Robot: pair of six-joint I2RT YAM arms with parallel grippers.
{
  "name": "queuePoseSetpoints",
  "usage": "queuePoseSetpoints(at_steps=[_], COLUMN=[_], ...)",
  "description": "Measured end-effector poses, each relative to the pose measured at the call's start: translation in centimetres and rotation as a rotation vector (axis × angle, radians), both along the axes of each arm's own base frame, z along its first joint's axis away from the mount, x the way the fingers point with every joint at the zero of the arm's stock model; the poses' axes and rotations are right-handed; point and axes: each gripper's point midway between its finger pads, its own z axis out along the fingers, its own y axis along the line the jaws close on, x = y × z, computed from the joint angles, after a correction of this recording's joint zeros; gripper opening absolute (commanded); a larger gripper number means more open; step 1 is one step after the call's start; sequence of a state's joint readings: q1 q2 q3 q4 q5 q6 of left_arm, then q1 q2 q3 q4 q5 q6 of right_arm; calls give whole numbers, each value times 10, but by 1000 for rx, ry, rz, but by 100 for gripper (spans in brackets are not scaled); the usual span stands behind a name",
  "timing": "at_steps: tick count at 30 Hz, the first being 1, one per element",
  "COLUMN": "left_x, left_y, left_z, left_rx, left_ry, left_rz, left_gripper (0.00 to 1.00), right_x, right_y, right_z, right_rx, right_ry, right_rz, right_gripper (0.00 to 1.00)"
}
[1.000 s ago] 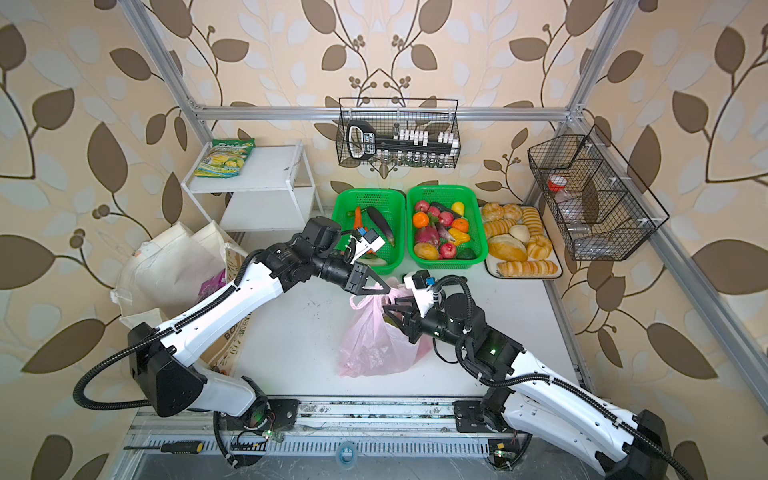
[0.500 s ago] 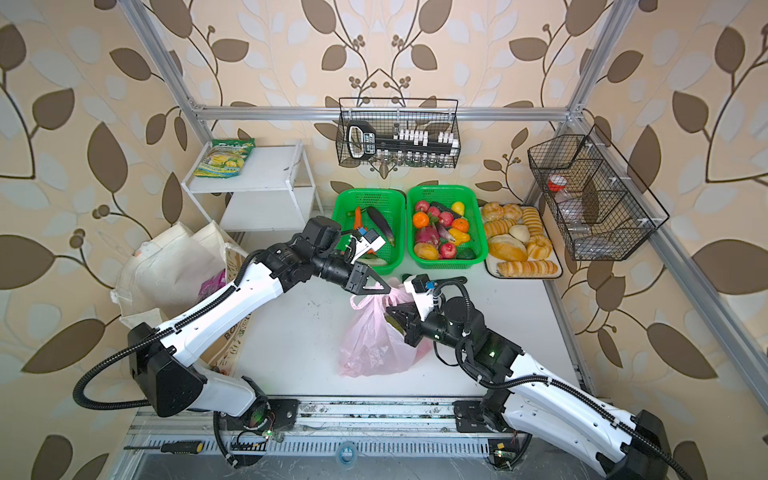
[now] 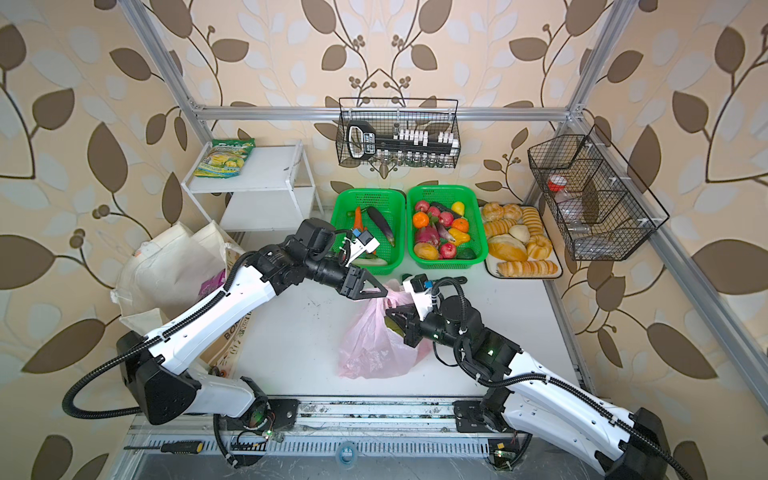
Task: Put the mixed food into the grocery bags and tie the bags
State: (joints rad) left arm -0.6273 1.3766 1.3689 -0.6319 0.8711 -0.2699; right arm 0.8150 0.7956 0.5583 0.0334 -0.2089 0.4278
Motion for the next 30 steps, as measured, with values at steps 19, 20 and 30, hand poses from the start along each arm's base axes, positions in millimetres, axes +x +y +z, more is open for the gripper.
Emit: queuePoseSetpoints(at_steps=[19, 20, 30], left_x=[-13, -12, -3], left_y=[31, 32, 42], left_z=[-14, -15, -32], left_rx=[106, 114, 181], left_ry=[-149, -151, -158], left_rz=[38, 44, 124], left_gripper=[0, 0, 0], right_x=[1, 1, -21], right_y=[-3, -3, -14], right_z=[2, 3, 24], right_rx=[-9, -10, -42], right_ry=[32, 38, 151], right_rz=[-5, -6, 43], right_gripper=[0, 0, 0])
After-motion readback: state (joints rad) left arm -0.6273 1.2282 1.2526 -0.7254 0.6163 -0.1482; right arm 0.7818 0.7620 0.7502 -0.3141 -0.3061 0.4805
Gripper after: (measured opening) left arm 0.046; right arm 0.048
